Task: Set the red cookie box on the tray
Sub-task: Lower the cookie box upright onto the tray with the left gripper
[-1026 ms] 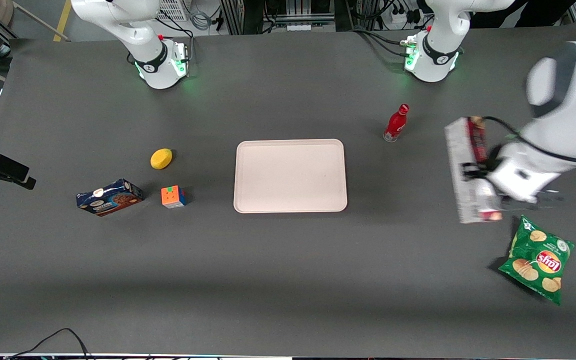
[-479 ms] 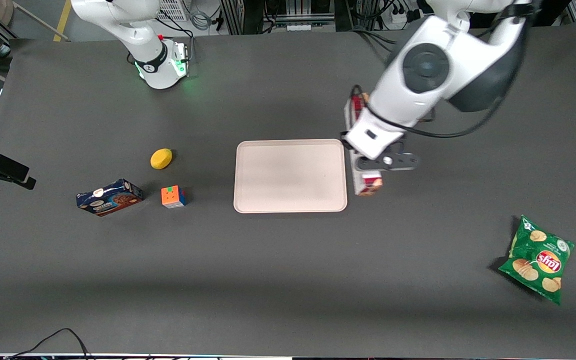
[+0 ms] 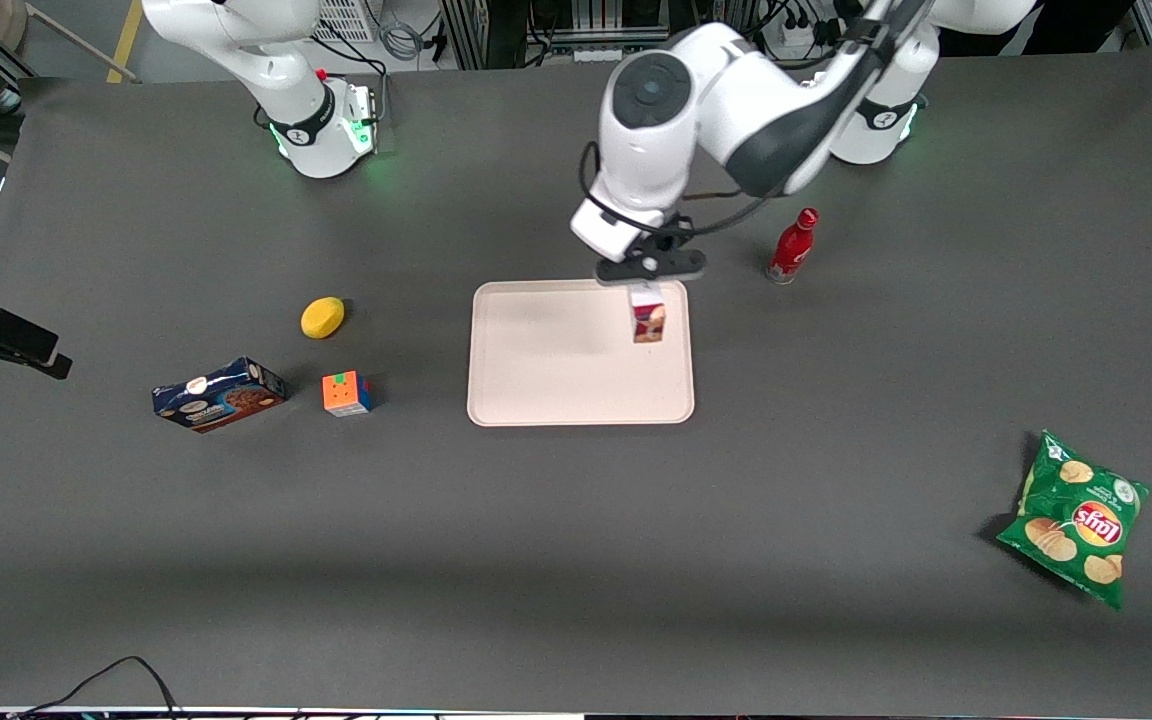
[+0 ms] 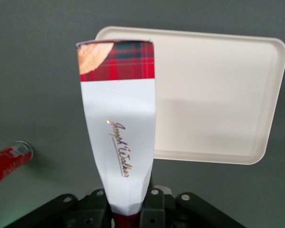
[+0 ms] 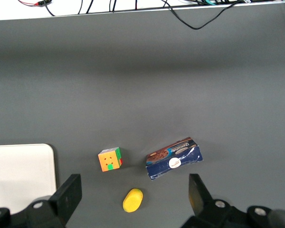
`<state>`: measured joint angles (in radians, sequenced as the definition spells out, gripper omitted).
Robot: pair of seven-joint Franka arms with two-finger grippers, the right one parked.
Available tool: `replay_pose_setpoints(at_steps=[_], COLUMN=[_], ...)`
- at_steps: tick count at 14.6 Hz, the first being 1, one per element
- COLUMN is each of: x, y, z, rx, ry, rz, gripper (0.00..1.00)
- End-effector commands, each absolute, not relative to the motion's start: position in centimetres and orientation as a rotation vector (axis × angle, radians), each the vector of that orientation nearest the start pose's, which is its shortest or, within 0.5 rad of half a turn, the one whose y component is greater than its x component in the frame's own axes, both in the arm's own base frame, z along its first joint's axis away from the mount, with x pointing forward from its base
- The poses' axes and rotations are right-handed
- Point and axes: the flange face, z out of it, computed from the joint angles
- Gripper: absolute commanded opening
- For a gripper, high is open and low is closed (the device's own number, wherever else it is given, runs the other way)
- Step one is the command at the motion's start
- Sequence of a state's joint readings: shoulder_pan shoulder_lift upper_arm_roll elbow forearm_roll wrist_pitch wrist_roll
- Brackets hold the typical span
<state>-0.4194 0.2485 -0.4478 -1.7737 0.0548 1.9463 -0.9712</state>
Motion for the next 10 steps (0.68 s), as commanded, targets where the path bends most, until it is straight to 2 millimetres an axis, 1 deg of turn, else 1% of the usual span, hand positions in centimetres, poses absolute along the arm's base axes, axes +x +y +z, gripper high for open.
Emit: replay_pose_setpoints(at_steps=[1, 2, 4, 6, 7, 8, 10], x=[37.2, 37.2, 37.8, 39.2, 40.2, 40.9, 41.5], y=[-47.9, -47.7, -47.8, -47.4, -46.7, -46.2, -45.7], z=[38.5, 36.9, 34.5, 31.8, 30.3, 29.4, 28.1], rx=[-3.101, -3.086, -3.087, -3.08, -3.076, -3.078, -3.075], ry=[-0.149, -0.124, -0.096, -0.046, -0.024, -0.016, -0.029], rz=[-0.048, -0.062, -0.065, -0.061, -0.047, -0.039, -0.021], gripper=[0.23, 0.23, 0.23, 0.23, 0.23, 0.23, 0.24])
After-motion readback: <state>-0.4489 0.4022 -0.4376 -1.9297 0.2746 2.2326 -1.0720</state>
